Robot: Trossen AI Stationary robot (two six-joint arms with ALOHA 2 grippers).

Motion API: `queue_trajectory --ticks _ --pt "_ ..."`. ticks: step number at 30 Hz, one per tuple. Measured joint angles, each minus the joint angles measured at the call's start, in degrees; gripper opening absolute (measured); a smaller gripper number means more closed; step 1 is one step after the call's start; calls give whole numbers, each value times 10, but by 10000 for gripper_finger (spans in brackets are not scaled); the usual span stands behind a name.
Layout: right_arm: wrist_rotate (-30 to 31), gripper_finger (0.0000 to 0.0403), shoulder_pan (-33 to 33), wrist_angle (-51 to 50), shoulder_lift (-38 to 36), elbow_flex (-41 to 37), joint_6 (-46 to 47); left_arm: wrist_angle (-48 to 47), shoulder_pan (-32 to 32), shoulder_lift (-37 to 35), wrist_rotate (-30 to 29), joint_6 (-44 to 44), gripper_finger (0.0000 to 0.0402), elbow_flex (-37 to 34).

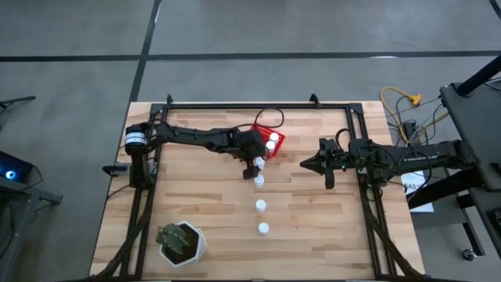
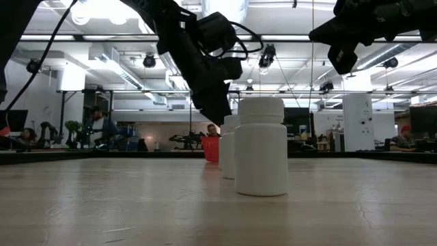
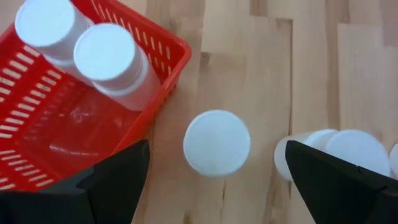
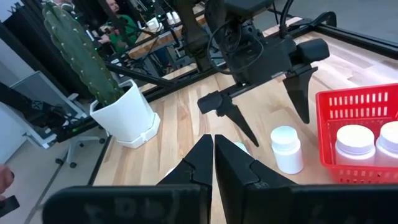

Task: Pick and place pill bottles into a basket
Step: Put the white pill bottle into the red bin

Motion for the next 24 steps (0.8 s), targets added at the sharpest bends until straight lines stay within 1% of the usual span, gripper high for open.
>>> queue_trajectory --ticks 4,21,24 --pt "0 9 0 0 0 0 0 24 -3 0 17 -1 357 0" --pt "0 9 0 0 0 0 0 28 -3 9 19 -1 357 -10" --pt "0 9 0 0 0 0 1 26 -3 14 22 -14 357 -10"
